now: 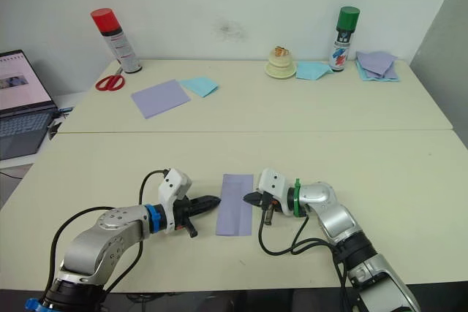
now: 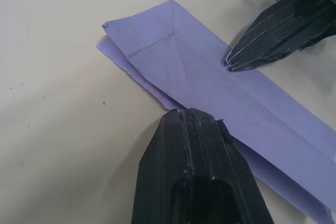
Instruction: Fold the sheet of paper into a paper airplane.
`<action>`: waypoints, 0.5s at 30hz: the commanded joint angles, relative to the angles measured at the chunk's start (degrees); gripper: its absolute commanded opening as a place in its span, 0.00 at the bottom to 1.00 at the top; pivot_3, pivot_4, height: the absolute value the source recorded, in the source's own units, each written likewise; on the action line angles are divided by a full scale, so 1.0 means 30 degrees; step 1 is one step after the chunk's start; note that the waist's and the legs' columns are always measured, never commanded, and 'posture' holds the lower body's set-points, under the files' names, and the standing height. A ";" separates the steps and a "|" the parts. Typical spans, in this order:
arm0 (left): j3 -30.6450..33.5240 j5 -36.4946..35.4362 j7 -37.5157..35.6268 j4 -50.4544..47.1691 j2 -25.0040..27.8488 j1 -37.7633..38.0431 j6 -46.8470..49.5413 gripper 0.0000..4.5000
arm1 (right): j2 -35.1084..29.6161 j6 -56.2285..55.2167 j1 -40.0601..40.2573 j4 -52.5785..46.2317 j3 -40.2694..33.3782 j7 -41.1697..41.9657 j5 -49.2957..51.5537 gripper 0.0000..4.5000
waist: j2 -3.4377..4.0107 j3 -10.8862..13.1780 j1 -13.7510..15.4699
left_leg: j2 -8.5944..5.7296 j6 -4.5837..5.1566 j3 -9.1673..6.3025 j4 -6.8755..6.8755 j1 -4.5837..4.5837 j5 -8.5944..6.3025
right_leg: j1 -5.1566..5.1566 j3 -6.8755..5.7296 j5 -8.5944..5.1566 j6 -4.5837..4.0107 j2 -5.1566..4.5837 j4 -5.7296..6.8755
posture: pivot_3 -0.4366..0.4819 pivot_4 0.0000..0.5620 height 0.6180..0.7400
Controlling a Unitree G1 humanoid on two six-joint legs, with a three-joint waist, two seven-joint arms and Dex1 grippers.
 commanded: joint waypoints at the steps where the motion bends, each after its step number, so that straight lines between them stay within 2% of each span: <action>1: 0.0422 -0.0563 -0.0342 -0.0835 0.0286 -0.0297 0.0087 0.00 | -0.0017 0.0170 0.0323 0.0318 0.0257 0.0032 -0.0132 0.01 | 0.0001 0.0000 -0.0003 | 0.0001 0.0000 0.0000 0.0000 0.0000 0.0000 | 0.0000 0.0003 0.0000 0.0000 0.0000 0.0000 | 0.48 0.27 1.00; 15: 0.0123 -0.0701 -0.0064 -0.1119 0.0841 0.0156 0.0143 0.00 | 0.0207 0.0182 0.0411 0.0457 0.0370 -0.0012 -0.0204 0.01 | -0.0001 0.0001 -0.0019 | 0.0006 -0.0009 -0.0003 0.0000 -0.0001 -0.0006 | -0.0020 0.0007 0.0001 -0.0003 0.0000 0.0001 | 0.48 0.27 1.00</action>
